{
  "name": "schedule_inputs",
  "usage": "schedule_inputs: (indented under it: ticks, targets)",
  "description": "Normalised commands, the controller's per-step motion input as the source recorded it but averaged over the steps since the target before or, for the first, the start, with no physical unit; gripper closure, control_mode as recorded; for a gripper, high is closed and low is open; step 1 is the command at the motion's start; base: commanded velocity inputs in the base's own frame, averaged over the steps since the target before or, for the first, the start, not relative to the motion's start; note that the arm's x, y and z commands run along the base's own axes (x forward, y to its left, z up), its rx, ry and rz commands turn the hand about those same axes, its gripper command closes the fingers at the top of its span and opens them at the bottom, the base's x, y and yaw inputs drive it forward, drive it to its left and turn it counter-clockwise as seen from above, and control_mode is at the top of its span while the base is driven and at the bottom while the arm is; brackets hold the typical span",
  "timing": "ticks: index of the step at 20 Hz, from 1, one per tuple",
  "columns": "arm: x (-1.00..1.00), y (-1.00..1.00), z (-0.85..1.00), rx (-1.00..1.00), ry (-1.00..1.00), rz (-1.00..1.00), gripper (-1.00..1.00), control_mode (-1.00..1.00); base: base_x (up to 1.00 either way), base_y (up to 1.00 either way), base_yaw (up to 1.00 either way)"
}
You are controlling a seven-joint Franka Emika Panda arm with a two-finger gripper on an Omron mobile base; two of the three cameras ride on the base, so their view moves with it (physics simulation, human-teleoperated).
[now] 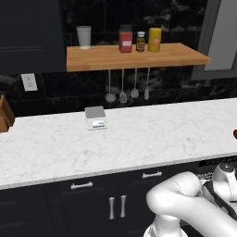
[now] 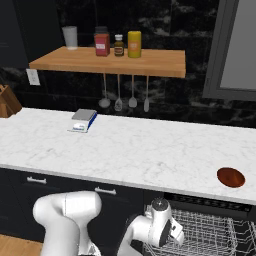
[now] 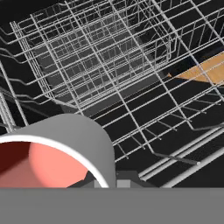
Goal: Pick up the cup and bowl from the counter, place them in the dishwasher, and close the dishwasher door.
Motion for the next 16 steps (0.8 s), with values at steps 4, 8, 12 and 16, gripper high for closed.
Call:
schedule_inputs:
  ticks: [4,8,12,16]
  targets:
    - [0.19,-0.19,0.00,0.00,0.12,0.00,1.00,-1.00,0.00,0.00,0.00]
    - [0.21,-0.24,-0.24,0.00,0.14,0.00,1.00,-1.00,0.00,0.00,0.00]
    - [0.10,-0.07,-0.51,0.00,0.02,0.00,1.00,-1.00,0.00,0.00,0.00]
    - [0.00,0.00,-0.49,0.00,0.00,0.00,1.00,-1.00,0.00,0.00,0.00]
